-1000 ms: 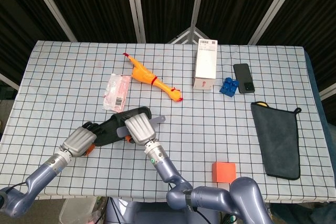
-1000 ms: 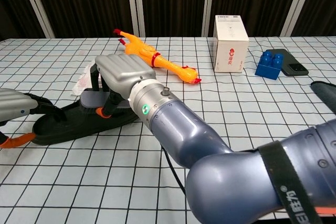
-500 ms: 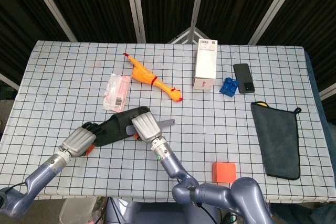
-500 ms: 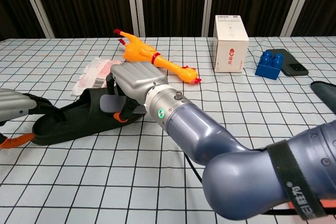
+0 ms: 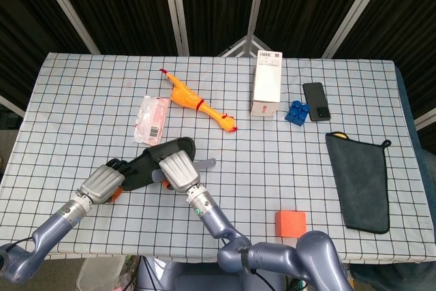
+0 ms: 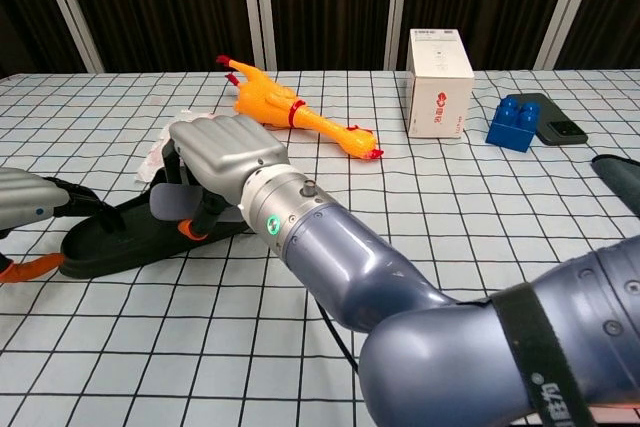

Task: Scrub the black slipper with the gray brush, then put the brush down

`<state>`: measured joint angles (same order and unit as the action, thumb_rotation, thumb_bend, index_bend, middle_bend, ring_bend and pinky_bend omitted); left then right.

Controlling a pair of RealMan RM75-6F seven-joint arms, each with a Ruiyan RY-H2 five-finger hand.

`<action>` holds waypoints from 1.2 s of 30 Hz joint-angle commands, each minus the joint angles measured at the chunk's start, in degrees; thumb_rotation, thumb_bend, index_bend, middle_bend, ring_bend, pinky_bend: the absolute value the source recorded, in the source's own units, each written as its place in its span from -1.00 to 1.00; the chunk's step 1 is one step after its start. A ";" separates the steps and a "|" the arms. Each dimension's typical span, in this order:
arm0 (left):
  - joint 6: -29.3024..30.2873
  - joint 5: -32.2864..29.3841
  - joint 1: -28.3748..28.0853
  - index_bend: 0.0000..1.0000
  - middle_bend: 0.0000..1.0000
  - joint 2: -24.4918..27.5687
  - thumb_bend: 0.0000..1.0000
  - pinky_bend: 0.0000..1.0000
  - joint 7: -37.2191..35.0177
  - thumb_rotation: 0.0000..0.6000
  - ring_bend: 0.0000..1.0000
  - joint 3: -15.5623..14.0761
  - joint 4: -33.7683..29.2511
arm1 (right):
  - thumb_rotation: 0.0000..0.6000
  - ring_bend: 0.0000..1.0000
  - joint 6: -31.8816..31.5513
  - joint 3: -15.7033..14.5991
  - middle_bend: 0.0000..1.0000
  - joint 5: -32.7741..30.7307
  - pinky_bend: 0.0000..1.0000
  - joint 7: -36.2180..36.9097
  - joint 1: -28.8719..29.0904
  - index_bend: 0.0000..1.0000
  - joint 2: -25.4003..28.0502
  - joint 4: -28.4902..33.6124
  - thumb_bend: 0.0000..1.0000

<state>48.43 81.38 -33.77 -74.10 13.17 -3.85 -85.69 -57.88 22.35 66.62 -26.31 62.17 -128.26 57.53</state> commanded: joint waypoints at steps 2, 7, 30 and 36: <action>-0.06 -0.07 -0.06 -0.66 -0.60 -0.05 0.44 -0.73 -0.18 1.00 -0.77 0.04 0.10 | 1.00 0.20 0.20 0.61 0.41 -0.19 0.40 -0.51 0.61 0.62 -0.69 0.04 0.68; -0.19 -0.02 -0.15 -0.66 -0.60 -0.18 0.44 -0.73 -0.66 1.00 -0.77 0.03 0.30 | 1.00 0.20 0.65 1.65 0.41 -0.25 0.40 -0.82 1.72 0.62 -1.62 -0.90 0.69; 0.31 0.04 0.48 -0.65 -0.60 -0.12 0.44 -0.73 -0.32 1.00 -0.77 -0.72 0.74 | 1.00 0.21 3.15 -0.33 0.41 0.39 0.40 3.32 0.57 0.62 -0.94 -9.35 0.69; 0.15 0.21 0.47 -0.65 -0.60 0.07 0.44 -0.73 -0.86 1.00 -0.77 -0.89 0.66 | 1.00 0.21 3.21 -0.81 0.41 0.99 0.40 3.17 0.34 0.62 -0.58 -10.42 0.69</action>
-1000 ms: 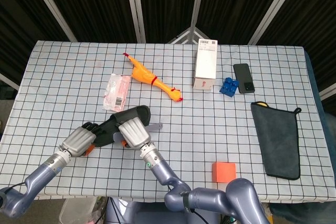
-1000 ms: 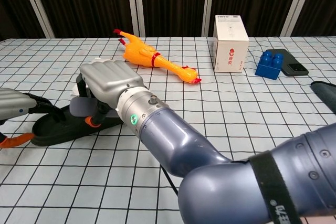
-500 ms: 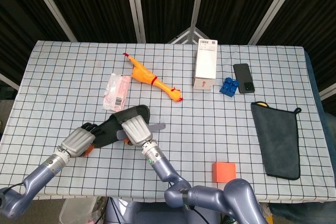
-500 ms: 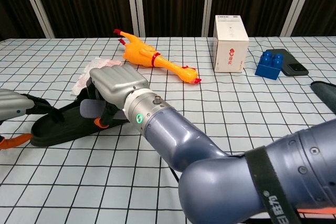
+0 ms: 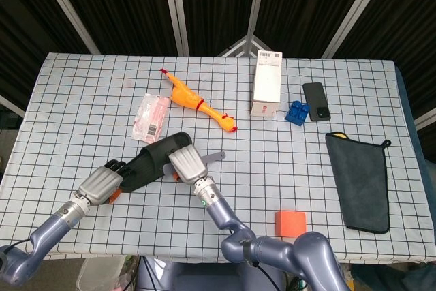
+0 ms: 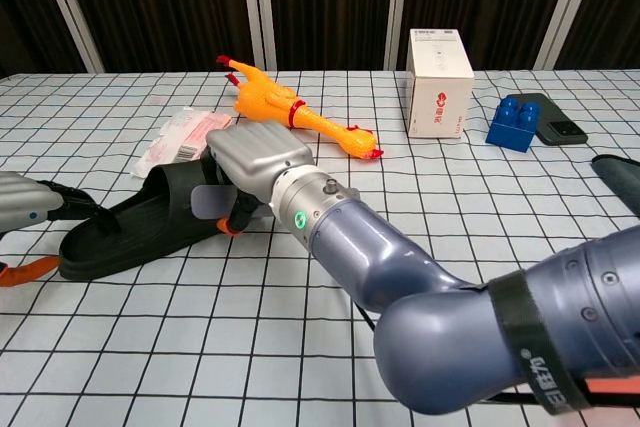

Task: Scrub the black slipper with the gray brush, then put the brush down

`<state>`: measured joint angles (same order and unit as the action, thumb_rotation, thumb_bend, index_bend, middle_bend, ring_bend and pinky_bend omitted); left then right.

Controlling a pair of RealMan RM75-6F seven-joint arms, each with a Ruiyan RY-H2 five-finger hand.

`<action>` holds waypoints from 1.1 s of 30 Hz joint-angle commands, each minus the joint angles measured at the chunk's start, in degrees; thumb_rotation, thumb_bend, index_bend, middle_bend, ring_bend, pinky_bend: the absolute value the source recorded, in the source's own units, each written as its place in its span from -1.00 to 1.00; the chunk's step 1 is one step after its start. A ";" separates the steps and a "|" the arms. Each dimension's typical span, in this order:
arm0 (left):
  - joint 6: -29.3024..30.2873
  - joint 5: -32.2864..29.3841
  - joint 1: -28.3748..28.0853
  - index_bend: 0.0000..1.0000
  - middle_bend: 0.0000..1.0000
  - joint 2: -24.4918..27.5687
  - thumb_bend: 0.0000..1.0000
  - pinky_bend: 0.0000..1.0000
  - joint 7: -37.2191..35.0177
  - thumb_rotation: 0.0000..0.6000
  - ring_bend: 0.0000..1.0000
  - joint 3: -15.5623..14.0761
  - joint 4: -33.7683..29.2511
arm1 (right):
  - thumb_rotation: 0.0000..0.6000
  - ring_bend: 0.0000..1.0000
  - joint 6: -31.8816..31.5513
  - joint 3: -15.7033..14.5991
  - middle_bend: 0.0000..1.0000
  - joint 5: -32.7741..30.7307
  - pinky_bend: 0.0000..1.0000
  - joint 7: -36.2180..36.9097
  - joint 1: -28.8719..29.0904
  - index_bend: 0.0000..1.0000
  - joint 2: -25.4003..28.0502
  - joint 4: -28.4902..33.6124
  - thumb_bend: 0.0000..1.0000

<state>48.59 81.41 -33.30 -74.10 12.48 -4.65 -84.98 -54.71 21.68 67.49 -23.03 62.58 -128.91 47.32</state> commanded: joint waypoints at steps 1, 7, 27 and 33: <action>0.01 0.29 0.00 -0.65 -0.60 0.14 0.44 -0.73 -0.29 1.00 -0.77 -0.13 -0.12 | 1.00 0.21 0.01 -0.27 0.41 0.23 0.40 -0.29 -0.12 0.62 0.13 -0.38 0.69; 0.86 0.71 0.16 -0.65 -0.60 0.52 0.44 -0.73 -0.79 1.00 -0.77 0.06 -0.60 | 1.00 0.21 -1.44 0.00 0.42 1.00 0.41 -1.35 -0.28 0.62 1.04 0.80 0.69; 15.80 10.87 3.81 -0.80 -0.77 2.88 0.24 -0.79 -11.10 1.00 -0.80 0.22 1.17 | 1.00 0.22 -2.06 -10.38 0.43 4.26 0.41 -13.55 -7.54 0.63 15.09 14.67 0.69; 24.08 15.01 7.07 -0.80 -0.75 5.63 0.24 -0.79 -14.41 1.00 -0.80 -0.98 1.56 | 1.00 0.22 -0.57 -13.36 0.43 2.73 0.42 -17.49 -10.34 0.63 19.81 14.58 0.69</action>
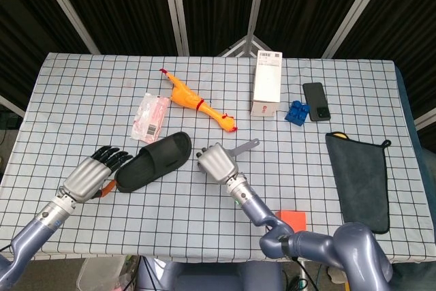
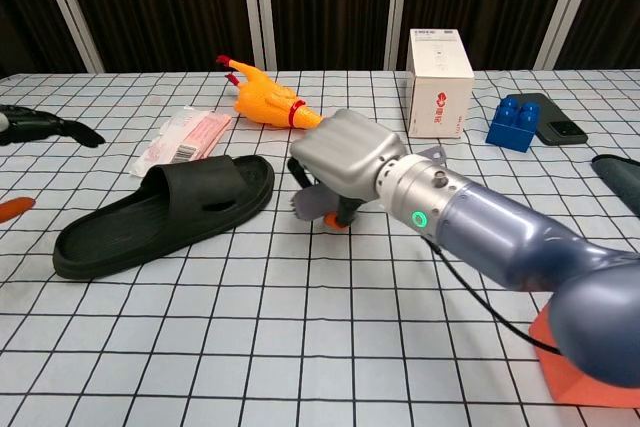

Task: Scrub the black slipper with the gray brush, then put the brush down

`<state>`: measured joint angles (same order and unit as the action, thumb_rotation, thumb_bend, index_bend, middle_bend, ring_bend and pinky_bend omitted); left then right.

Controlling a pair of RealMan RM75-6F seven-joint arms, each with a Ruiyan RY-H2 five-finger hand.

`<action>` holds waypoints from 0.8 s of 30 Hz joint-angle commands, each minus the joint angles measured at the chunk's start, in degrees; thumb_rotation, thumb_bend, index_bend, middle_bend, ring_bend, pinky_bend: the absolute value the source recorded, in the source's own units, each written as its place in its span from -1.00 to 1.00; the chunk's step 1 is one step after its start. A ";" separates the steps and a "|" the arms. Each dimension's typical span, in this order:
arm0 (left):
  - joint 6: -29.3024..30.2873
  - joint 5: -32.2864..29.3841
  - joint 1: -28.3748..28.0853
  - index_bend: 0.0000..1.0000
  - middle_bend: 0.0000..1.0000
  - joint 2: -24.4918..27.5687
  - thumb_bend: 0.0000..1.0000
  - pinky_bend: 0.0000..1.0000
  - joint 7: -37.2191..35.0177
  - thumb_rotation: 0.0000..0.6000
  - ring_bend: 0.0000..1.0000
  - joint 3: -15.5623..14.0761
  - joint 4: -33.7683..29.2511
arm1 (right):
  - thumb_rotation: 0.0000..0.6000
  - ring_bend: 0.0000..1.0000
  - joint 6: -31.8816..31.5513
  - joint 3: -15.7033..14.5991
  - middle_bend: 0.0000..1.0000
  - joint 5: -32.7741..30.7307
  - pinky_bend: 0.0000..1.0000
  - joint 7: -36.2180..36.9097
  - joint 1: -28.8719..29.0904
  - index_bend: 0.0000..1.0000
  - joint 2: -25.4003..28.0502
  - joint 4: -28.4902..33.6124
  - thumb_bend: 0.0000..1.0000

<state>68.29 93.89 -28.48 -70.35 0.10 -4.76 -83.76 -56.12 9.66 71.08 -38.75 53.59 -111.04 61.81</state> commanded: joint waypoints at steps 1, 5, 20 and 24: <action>5.57 2.96 2.83 -0.80 -0.75 2.25 0.23 -0.79 -2.24 1.00 -0.80 -1.03 0.25 | 1.00 0.22 1.12 -1.82 0.43 -1.22 0.42 -2.60 -1.78 0.63 2.73 0.00 0.69; 9.13 4.10 4.87 -0.80 -0.75 3.18 0.23 -0.79 -2.86 1.00 -0.80 -1.65 -0.01 | 1.00 0.22 2.29 -3.18 0.43 -2.58 0.42 -5.74 -3.00 0.63 5.66 0.39 0.69; 12.42 3.45 8.11 -0.86 -0.74 3.11 0.23 -0.79 -4.15 1.00 -0.80 -1.46 1.30 | 1.00 0.22 4.69 -4.59 0.43 -8.09 0.42 -12.28 -5.19 0.60 14.06 8.82 0.69; 12.59 3.66 8.25 -0.86 -0.74 3.22 0.22 -0.79 -4.09 1.00 -0.80 -1.28 1.05 | 1.00 0.10 4.19 -4.29 0.26 -8.40 0.29 -13.56 -4.90 0.06 15.31 11.38 0.69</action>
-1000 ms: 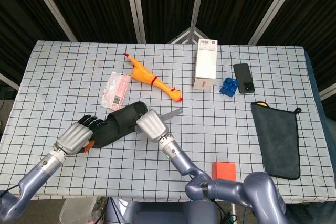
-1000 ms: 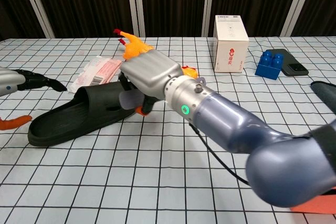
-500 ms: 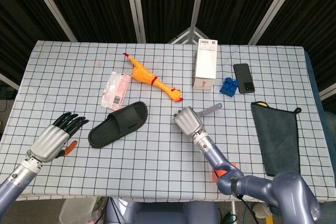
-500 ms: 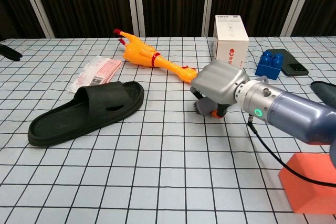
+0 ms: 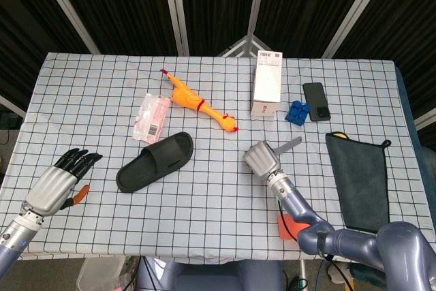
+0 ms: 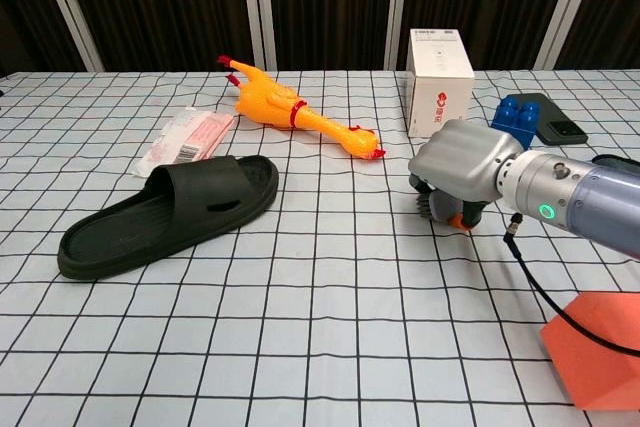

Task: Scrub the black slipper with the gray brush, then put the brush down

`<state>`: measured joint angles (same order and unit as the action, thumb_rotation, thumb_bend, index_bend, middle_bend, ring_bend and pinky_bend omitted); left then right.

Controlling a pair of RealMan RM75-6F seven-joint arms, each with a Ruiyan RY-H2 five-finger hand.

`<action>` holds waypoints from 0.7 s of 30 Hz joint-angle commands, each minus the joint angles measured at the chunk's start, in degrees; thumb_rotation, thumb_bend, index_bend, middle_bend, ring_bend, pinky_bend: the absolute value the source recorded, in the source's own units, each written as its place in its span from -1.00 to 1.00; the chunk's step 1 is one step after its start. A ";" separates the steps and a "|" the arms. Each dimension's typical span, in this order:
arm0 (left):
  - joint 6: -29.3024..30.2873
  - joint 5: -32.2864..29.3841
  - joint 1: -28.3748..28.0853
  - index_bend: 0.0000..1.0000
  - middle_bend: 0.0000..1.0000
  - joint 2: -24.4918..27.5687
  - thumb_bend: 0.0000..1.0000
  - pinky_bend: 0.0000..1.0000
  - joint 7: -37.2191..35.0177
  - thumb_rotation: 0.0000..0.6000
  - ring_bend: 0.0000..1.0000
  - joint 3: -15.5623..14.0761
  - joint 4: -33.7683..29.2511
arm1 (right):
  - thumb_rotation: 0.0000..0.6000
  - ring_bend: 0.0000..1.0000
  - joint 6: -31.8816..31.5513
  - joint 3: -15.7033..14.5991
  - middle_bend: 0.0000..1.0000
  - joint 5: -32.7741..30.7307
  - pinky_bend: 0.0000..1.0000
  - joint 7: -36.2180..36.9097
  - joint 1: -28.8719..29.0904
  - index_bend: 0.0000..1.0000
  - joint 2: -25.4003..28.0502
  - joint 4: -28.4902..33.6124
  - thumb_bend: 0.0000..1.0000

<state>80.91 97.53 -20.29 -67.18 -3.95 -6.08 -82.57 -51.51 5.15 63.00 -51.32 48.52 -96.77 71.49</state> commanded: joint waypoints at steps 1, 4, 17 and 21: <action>-0.12 0.02 0.08 -0.86 -0.74 0.08 0.22 -0.79 -0.10 1.00 -0.80 0.05 -0.22 | 1.00 0.05 -0.56 0.29 0.14 -0.27 0.24 -1.18 0.25 -0.11 1.40 2.48 0.69; -0.19 0.04 0.19 -0.86 -0.74 0.06 0.20 -0.79 -0.18 1.00 -0.80 0.16 -0.33 | 1.00 -0.12 -0.90 0.05 -0.14 0.73 0.12 -2.27 0.75 -0.54 2.64 4.45 0.67; -0.40 0.04 0.88 -0.86 -0.74 -0.67 0.17 -0.79 -0.91 1.00 -0.80 0.33 -0.55 | 1.00 -0.70 -1.04 0.16 -0.87 -3.12 -0.22 -7.29 1.83 -1.00 5.15 10.62 -0.23; 0.81 0.04 1.51 -0.86 -0.75 -0.64 0.02 -0.79 -1.44 1.00 -0.80 0.66 -1.09 | 1.00 -0.83 -2.47 0.83 -0.93 -6.80 -0.40 -10.46 2.03 -1.00 6.96 14.55 -0.28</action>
<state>81.26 97.56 -19.03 -67.86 -5.19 -5.56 -83.44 -53.04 5.53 57.65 -60.36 50.41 -90.87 84.04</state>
